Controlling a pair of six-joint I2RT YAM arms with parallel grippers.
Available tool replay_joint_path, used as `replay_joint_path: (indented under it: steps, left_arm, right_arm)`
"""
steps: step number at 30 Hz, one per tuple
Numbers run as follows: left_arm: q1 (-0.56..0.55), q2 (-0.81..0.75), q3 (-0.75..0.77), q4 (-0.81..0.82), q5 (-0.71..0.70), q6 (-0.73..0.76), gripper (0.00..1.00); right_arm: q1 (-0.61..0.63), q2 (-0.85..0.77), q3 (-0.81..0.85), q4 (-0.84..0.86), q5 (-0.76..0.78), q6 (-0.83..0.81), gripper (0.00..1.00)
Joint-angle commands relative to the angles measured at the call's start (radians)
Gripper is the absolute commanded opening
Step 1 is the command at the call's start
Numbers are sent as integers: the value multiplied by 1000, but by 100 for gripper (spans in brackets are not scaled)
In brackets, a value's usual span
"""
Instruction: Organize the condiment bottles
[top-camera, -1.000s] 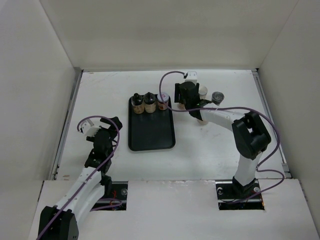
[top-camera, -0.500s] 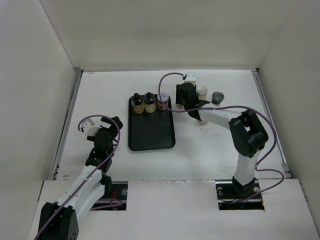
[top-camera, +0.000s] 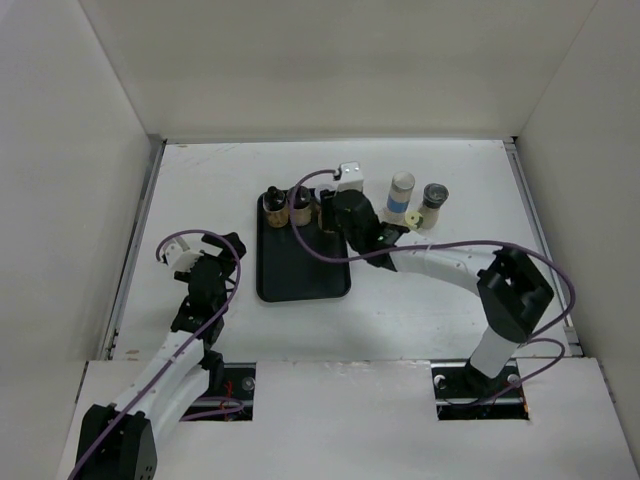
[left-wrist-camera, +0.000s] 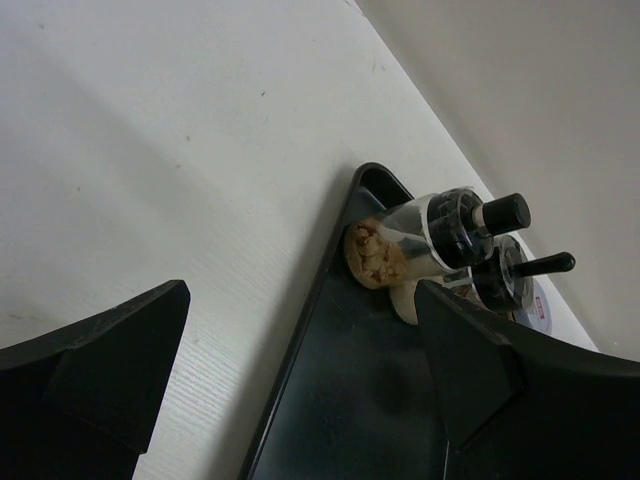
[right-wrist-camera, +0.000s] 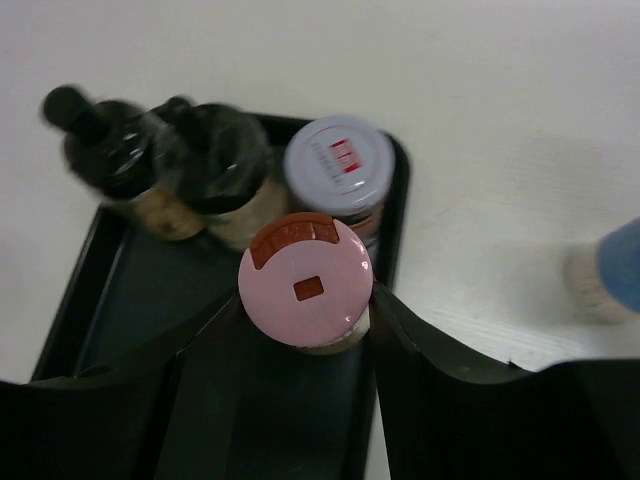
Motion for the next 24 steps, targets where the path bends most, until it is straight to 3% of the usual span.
replay_joint_path:
  steps: [1,10,16,24]
  left_arm:
    - [4,-17,-18,45,6,-4,100]
    - [8,-32,-30,39,6,-16,100]
    - [10,-36,-33,36,6,-19,100]
    - [13,-37,-33,36,6,-19,100]
  right_arm:
    - [66,47,82,58,-15,30,41]
    - [172,303,360,29,-32,15,42]
    - [196,377,394,14,-36,29,45]
    - [209,348,357,18,-44,70,73]
